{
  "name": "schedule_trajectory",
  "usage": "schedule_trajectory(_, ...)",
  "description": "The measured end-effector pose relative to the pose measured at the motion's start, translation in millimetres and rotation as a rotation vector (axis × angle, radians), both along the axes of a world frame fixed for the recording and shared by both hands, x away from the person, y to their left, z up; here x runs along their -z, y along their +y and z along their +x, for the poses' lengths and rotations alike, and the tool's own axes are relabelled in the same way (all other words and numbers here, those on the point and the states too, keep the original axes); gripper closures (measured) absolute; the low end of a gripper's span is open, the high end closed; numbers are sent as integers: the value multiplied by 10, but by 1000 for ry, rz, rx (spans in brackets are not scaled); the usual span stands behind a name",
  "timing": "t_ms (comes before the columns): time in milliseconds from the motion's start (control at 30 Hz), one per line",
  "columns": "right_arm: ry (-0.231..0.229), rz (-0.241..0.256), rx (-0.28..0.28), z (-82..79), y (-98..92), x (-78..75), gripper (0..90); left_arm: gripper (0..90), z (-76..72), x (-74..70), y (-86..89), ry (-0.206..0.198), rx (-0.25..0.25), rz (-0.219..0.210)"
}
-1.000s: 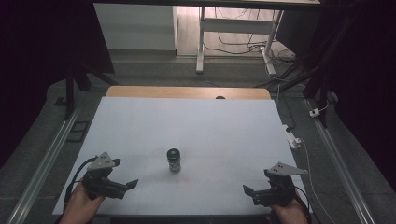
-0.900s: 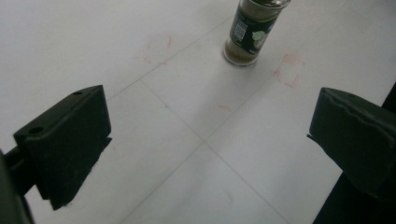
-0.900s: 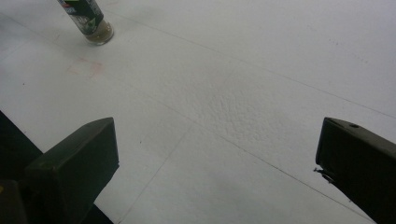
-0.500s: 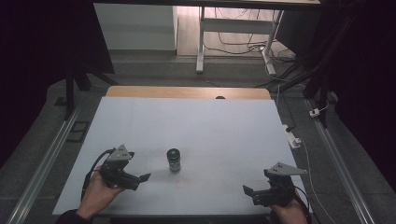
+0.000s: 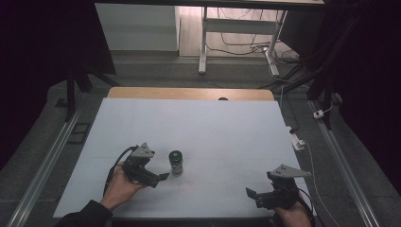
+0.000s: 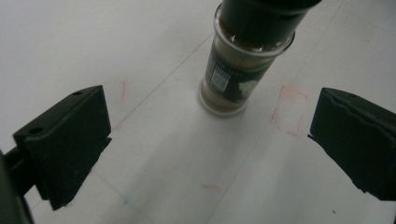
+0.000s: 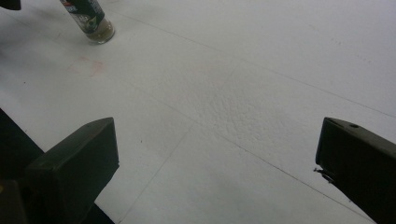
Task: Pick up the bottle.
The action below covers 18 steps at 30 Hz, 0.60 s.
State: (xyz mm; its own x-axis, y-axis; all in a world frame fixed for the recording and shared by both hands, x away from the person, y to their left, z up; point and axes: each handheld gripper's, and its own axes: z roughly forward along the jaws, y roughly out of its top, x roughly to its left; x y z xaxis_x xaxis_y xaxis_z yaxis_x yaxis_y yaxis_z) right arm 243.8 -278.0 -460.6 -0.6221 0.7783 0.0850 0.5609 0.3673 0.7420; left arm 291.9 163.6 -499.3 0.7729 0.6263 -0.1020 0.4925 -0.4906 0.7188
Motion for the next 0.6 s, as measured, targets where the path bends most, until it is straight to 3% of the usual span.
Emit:
schedule_trajectory(367,-1,0,-3,-2,2,0,0,1,124,143,-263,-27,43,33)
schedule_trajectory(600,-4,-2,-7,-5,5,0,0,74,163,236,-369,-64,62,75)
